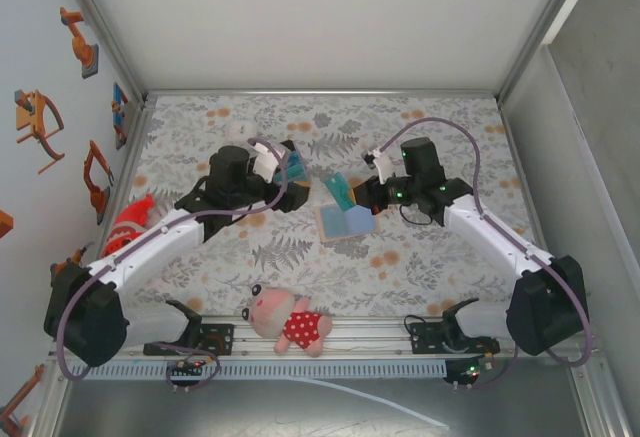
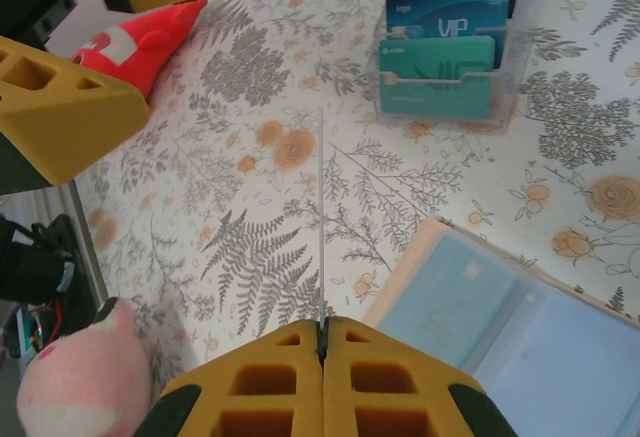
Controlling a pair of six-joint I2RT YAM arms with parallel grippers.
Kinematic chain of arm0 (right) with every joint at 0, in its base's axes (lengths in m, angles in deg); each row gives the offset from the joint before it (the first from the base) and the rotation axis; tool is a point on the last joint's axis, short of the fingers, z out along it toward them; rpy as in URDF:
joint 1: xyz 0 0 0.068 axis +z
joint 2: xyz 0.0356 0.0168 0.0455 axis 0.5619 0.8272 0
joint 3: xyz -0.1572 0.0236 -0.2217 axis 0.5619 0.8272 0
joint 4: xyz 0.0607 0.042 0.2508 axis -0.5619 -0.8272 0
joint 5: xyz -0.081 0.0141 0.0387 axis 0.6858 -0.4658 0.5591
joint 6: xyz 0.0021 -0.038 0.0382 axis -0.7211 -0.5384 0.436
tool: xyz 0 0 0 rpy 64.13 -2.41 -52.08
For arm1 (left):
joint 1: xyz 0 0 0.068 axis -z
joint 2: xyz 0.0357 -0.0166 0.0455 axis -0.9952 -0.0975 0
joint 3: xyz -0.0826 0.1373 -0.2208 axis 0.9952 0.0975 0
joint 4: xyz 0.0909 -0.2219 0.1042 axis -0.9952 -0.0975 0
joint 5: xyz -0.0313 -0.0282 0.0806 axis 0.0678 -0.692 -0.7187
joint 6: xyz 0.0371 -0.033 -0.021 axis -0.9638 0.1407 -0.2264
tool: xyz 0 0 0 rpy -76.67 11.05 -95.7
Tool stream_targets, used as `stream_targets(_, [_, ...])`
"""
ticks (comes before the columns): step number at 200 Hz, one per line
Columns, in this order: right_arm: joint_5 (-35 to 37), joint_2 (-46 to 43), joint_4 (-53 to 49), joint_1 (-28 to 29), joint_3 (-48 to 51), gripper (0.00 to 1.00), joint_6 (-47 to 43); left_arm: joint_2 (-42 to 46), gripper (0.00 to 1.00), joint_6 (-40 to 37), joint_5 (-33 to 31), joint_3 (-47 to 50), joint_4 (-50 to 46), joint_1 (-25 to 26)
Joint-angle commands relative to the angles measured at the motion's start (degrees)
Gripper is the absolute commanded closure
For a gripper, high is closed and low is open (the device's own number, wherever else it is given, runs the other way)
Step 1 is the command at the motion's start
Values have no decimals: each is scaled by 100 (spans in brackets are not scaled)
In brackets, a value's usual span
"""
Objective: Take the credit cards out of the card holder
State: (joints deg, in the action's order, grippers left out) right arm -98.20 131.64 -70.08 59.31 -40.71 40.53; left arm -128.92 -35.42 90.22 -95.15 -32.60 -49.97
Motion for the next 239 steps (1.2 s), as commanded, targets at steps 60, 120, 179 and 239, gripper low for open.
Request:
stream_targets(60, [-921, 299, -1045, 159, -589, 100, -921, -978, 17, -1356, 2167, -1321, -1555, 127])
stream_targets(120, [-1324, 423, -1282, 204, -816, 100, -1172, -1612, 40, -1771, 2542, -1867, -2261, 374])
stream_targets(179, [-1109, 397, -1079, 204, -720, 100, -1080, -1627, 100, -1815, 2630, -1909, -2361, 471])
stream_targets(239, [-769, 19, -113, 204, -350, 62, -510, -1105, 100, -1295, 2451, -1466, -1676, 457])
